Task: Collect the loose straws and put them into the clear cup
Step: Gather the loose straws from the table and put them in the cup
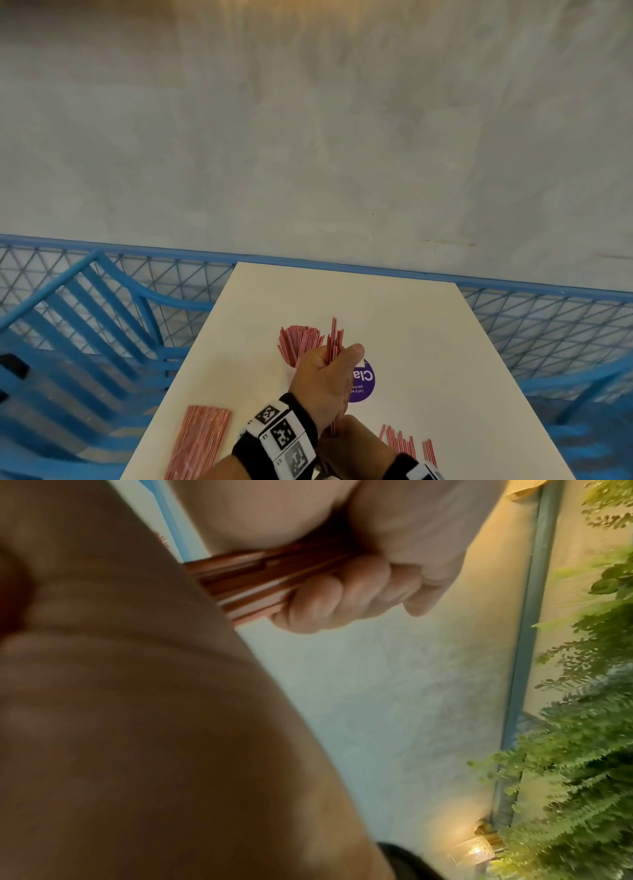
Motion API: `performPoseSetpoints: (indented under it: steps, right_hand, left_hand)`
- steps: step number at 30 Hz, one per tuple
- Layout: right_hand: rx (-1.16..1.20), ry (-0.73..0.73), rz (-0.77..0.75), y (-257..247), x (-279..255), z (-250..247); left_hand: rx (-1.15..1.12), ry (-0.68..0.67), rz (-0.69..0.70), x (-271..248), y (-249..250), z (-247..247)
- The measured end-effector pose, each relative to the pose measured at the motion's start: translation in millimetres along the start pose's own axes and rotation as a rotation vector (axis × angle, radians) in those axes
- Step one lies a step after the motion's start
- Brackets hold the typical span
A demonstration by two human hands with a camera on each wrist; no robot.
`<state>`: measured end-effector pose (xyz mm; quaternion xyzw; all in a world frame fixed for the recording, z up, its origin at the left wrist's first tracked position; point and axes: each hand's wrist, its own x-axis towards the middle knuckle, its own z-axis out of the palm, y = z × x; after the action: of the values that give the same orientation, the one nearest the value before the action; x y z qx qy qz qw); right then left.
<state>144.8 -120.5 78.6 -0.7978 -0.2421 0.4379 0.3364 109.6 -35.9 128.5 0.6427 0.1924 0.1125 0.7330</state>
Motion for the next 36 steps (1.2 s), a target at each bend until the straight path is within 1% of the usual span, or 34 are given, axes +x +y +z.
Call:
performPoseSetpoints:
  steps: [1,3,4,5,6,7,8,9,13,16,18,21,22,23,24,26,27,28,29,30,32,34,35,36]
  right_hand:
    - [0.107,-0.029,0.035,4,5,-1]
    - [0.297,-0.173,-0.014,8,7,-3]
    - [0.342,-0.200,-0.001,14,8,-5]
    - [0.415,-0.187,0.030,20,9,-6]
    - [0.504,-0.217,0.082,24,10,-9]
    - [0.541,-0.225,0.112,23,9,-10]
    - [0.593,-0.279,0.121,20,8,-12]
    - [0.649,-0.299,0.126,19,9,-13]
    - [0.671,-0.246,0.042,10,3,-13]
    - [0.693,-0.215,0.021,3,1,-14]
    - [0.704,-0.220,0.007,0,-2,-16]
    - [0.533,-0.175,0.061,5,-4,-19]
    - [0.480,-0.119,0.087,8,-4,-21]
    - [0.380,-0.027,0.063,15,-3,-25]
    - [0.308,0.059,0.020,17,-5,-29]
    - [0.103,0.333,-0.176,11,-11,-46]
    - [0.084,0.416,-0.291,1,-20,-55]
    - [0.067,0.438,-0.395,-12,-31,-62]
    - [0.005,0.447,-0.468,-26,-39,-68]
    - [-0.102,0.449,-0.510,-39,-47,-72]
    - [-0.334,0.400,-0.530,-54,-55,-68]
    - [-0.486,0.247,-0.479,-58,-56,-55]
    - [-0.512,0.175,-0.444,-57,-57,-48]
    - [-0.502,0.153,-0.423,-58,-56,-44]
  left_hand:
    - [-0.040,0.012,-0.031,1,2,-1]
    - [-0.093,0.022,-0.060,7,6,-6]
    - [-0.105,0.030,-0.058,9,6,-9]
    - [-0.112,0.043,-0.048,12,7,-13]
    - [-0.113,0.055,-0.033,14,5,-16]
    - [-0.107,0.063,-0.022,15,3,-18]
    - [-0.095,0.069,-0.017,15,0,-19]
    - [-0.079,0.071,-0.018,16,-3,-19]
    - [-0.062,0.086,-0.020,17,-12,-18]
    - [-0.074,0.079,0.003,18,-9,-18]
    - [-0.056,0.086,0.007,19,-9,-18]
    - [-0.034,0.071,-0.004,20,-12,-19]
    - [-0.029,0.064,-0.006,20,-13,-20]
    - [-0.014,0.057,-0.010,20,-15,-22]
    - [0.010,0.052,-0.010,20,-16,-24]
    - [0.083,0.045,0.005,19,-21,-27]
    - [0.123,0.040,0.015,19,-24,-28]
    - [0.161,0.030,0.029,19,-27,-29]
    - [0.200,0.012,0.048,18,-28,-29]
    - [0.232,-0.014,0.072,18,-30,-30]
    - [0.239,-0.080,0.136,19,-30,-28]
    - [0.162,-0.130,0.174,19,-27,-26]
    - [0.141,-0.149,0.176,19,-26,-26]
    - [0.137,-0.167,0.184,18,-24,-26]
